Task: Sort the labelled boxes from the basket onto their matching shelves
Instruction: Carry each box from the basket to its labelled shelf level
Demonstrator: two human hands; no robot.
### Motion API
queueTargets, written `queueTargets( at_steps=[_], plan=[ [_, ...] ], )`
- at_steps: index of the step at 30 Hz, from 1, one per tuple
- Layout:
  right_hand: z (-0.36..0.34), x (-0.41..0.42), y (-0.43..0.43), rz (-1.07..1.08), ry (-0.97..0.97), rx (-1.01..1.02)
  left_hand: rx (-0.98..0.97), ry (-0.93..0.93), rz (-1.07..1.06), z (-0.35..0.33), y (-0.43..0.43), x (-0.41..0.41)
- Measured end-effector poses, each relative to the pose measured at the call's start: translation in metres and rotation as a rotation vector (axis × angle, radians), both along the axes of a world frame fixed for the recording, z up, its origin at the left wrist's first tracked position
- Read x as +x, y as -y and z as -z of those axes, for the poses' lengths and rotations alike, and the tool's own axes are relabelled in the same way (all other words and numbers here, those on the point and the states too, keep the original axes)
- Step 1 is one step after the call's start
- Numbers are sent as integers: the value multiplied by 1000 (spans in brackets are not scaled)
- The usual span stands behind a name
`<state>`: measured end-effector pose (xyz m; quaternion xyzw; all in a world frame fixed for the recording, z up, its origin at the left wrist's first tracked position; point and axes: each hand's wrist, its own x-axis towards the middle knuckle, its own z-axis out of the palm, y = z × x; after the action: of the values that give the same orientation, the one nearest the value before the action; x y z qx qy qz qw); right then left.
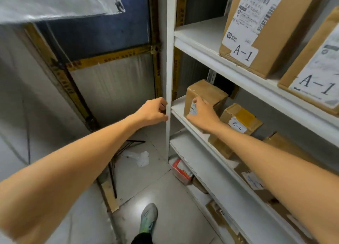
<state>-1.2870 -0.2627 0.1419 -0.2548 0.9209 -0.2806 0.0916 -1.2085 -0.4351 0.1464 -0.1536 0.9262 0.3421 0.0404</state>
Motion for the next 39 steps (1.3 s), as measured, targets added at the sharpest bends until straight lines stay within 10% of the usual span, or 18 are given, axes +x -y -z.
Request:
queueTargets(
  at_steps=[10, 27, 39],
  plan=[
    [-15, 106, 43, -581, -132, 105, -393, 108, -247, -21, 13, 154],
    [-46, 272, 50, -1039, -244, 279, -306, 214, -491, -28, -40, 351],
    [-46, 449, 56, -1604, -362, 306, -317, 403, -1121, -26, -166, 578]
  ],
)
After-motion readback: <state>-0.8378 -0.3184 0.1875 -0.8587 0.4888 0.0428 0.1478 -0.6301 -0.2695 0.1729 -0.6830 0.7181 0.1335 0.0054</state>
